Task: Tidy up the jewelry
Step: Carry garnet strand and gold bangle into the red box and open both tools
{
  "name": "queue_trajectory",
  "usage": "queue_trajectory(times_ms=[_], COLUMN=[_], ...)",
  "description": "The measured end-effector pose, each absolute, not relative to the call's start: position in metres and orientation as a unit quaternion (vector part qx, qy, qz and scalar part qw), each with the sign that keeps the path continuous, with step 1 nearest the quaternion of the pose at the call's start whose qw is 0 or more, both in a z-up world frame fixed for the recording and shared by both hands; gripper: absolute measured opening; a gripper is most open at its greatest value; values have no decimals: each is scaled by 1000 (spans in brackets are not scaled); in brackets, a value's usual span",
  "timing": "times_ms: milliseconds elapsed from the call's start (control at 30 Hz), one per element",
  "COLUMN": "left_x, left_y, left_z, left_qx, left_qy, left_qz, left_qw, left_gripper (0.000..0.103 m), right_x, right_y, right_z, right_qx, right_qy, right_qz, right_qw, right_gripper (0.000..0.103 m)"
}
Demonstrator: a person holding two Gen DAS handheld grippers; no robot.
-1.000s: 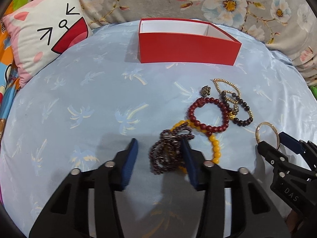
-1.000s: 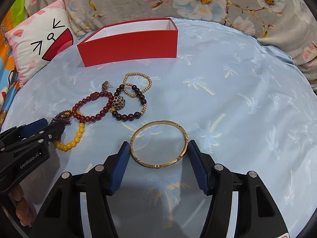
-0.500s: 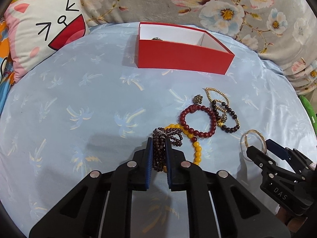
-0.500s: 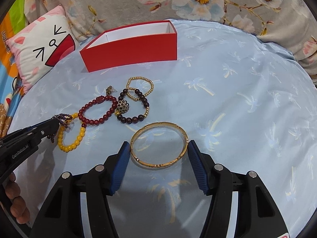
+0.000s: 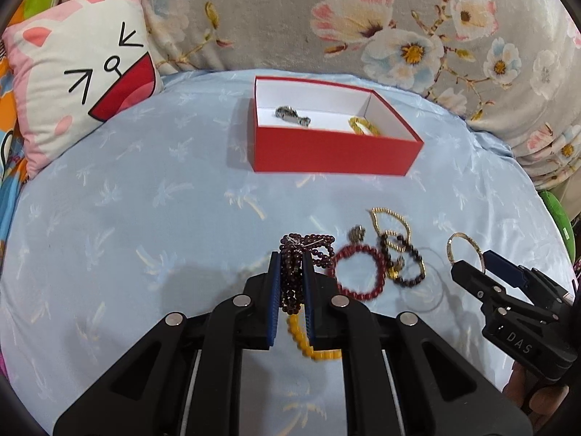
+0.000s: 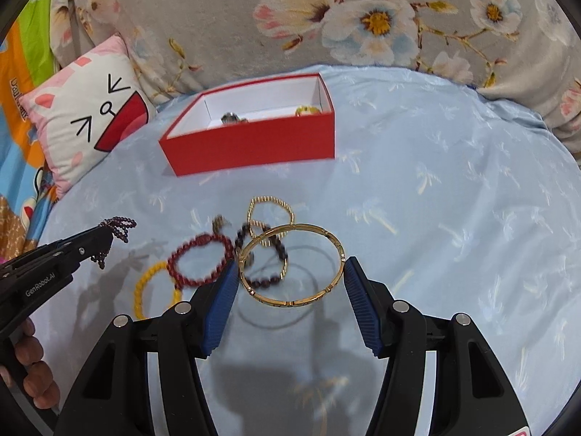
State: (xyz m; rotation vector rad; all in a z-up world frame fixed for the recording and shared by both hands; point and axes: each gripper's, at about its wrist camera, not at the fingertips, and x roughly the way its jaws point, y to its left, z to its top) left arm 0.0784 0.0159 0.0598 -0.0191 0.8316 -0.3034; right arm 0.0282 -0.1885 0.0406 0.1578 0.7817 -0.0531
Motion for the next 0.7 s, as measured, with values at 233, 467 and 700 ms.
queue_trajectory(times_ms=[233, 467, 700], left_x=[125, 179, 228], left_y=[10, -4, -19], left_z=[85, 102, 103], left_qx=[6, 15, 21], left_qy=[378, 359, 357], left_qz=[-136, -132, -132], left_qw=[916, 924, 925], left_gripper=[11, 11, 11], right_x=[77, 140, 191], right_y=[-193, -200, -199], right_z=[74, 97, 100], right_qx=[68, 70, 69], right_qy=[348, 330, 333], right_qz=[-20, -19, -20], right_qw=[935, 941, 940], right_gripper=[57, 57, 57])
